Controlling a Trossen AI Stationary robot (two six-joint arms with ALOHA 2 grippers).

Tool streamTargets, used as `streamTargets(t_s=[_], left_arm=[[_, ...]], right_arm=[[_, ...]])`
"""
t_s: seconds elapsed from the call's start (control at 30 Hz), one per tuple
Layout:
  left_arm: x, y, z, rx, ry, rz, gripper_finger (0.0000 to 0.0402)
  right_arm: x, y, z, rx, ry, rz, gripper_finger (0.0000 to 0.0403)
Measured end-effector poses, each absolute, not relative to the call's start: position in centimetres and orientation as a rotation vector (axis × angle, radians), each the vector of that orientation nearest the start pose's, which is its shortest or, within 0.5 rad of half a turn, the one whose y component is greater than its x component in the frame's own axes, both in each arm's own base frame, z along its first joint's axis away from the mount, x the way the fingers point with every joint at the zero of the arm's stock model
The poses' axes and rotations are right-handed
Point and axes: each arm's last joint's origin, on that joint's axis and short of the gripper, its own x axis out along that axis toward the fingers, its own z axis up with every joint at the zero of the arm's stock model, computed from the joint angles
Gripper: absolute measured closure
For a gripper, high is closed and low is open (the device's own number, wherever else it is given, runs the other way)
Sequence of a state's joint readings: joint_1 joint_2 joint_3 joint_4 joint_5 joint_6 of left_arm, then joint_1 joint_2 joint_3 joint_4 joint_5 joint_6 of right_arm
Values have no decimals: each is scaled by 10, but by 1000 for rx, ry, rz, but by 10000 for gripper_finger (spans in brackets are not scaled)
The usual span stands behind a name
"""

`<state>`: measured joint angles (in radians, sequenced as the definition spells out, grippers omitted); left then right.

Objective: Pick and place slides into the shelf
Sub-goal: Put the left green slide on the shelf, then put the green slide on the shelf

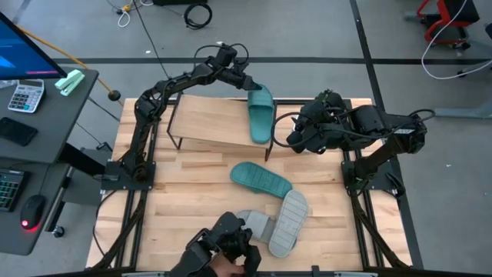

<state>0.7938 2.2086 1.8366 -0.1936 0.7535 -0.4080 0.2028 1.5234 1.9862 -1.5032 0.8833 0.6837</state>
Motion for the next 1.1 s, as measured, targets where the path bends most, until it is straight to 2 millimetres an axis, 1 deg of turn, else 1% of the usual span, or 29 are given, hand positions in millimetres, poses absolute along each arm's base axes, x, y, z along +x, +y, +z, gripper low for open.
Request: streamTargets(t_s=[0.2,0.37,0.5,0.67,0.73,0.8,0.9,1.0,1.1], left_arm=[[359,353,235,-794,388,169,164],[348,364,234,-795,376,225,149],[337,374,234,-791,370,299,145],[318,392,234,-794,345,374,151],[308,398,238,-803,329,392,154],[301,398,253,-757,307,400,158],[293,388,292,-574,268,439,168],[290,364,337,-373,229,456,183],[287,333,380,-250,182,423,197]], right_arm=[[243,27,456,73,638,-872,200],[243,27,456,74,638,-873,200],[243,27,456,74,638,-873,200],[243,27,456,73,638,-872,200],[243,27,456,71,640,-872,200],[242,27,455,61,651,-873,200],[240,27,454,51,669,-878,200],[238,26,453,51,683,-889,200],[238,26,452,54,684,-895,200]])
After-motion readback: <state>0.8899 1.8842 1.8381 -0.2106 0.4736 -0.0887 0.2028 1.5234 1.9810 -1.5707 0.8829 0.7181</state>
